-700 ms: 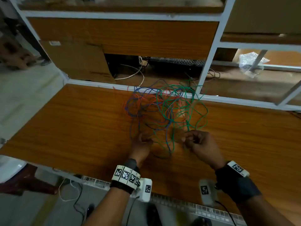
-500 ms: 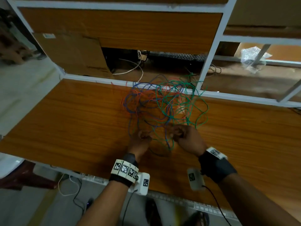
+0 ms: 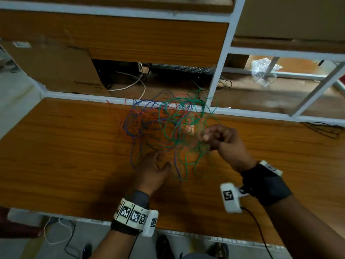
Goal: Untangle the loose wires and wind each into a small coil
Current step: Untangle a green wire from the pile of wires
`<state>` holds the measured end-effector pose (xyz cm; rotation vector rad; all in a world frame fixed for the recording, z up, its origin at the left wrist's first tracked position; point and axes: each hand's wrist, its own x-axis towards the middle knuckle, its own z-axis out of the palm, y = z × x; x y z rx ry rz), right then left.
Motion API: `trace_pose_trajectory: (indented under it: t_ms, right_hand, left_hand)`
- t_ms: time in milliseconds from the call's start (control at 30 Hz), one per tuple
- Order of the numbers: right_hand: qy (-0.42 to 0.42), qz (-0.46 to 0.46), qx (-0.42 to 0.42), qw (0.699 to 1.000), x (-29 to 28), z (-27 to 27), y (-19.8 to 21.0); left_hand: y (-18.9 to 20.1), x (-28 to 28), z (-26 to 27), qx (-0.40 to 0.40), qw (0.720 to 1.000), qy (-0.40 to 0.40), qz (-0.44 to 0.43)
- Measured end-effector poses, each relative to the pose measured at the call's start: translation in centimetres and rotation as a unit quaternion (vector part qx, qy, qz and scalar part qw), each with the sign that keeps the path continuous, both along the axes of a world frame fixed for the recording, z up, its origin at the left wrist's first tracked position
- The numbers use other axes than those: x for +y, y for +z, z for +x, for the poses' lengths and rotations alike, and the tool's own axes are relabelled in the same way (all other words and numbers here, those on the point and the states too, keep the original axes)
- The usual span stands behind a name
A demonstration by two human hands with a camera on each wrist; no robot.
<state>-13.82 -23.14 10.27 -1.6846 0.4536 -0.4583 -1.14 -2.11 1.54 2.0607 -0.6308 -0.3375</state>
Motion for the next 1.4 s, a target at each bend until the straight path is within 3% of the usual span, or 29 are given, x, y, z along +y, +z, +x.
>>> trace_pose_trajectory:
  t_ms: [100, 233, 333, 467, 567, 633, 667, 733, 800, 867, 967, 1067, 1200, 1300, 1400]
  right_hand:
    - [-0.019, 0.103, -0.095, 0.99, -0.3, -2.0, 4.9]
    - [-0.015, 0.137, -0.143, 0.98, 0.0, -2.8, 7.5]
    - [-0.074, 0.163, -0.17, 0.969, -1.2, -3.6, 8.1]
    - [-0.211, 0.175, -0.163, 0.948, -5.3, -6.7, 7.4]
    - [-0.295, 0.161, -0.144, 0.931, -8.5, -9.0, 5.6]
    - [-0.341, 0.09, -0.065, 0.933, -9.9, -9.9, 3.6]
    - [-0.37, -0.012, 0.035, 0.928, -10.1, -10.0, 2.6]
    - [-0.387, -0.246, 0.216, 0.862, -9.6, -9.7, 1.0]
    - [-0.331, -0.426, 0.215, 0.814, -6.7, -8.4, 1.2]
    - [-0.193, -0.51, 0.172, 0.82, -4.2, -6.8, 1.6]
    - [-0.056, -0.428, 0.163, 0.887, -4.5, -6.1, 0.5]
    - [-0.076, -0.375, 0.088, 0.92, -6.0, -7.1, 2.3]
    - [-0.103, -0.3, -0.004, 0.948, -6.4, -10.5, 7.6]
    - [-0.123, -0.298, -0.021, 0.946, -7.3, -12.7, 10.8]
    - [-0.181, -0.328, 0.032, 0.927, -9.7, -13.4, 9.7]
  left_hand:
    - [2.8, -3.8, -1.2, -0.019, 0.99, -0.096, -0.101]
    - [4.5, -8.4, -2.0, -0.114, 0.974, -0.179, -0.082]
    - [5.1, -10.3, -1.9, -0.176, 0.966, -0.182, -0.057]
    - [2.6, -10.4, 0.6, -0.137, 0.976, -0.149, -0.078]
    - [1.2, -10.2, 2.4, -0.188, 0.97, -0.135, -0.07]
    - [1.3, -10.4, 2.8, -0.211, 0.968, -0.126, -0.056]
    - [1.6, -10.6, 2.5, -0.227, 0.964, -0.123, -0.057]
    - [2.7, -11.6, 1.1, -0.253, 0.954, -0.141, -0.07]
    - [4.4, -13.0, -1.0, -0.281, 0.938, -0.187, -0.077]
    - [5.7, -14.5, -2.7, -0.3, 0.925, -0.217, -0.086]
    - [6.6, -16.2, -3.2, -0.302, 0.925, -0.206, -0.107]
    - [6.2, -16.9, -2.1, -0.307, 0.92, -0.218, -0.113]
    - [2.8, -16.7, 0.9, -0.257, 0.943, -0.196, -0.077]
    - [0.4, -16.4, 3.4, -0.23, 0.964, -0.122, -0.057]
    - [0.0, -16.9, 4.7, -0.219, 0.97, -0.1, -0.035]
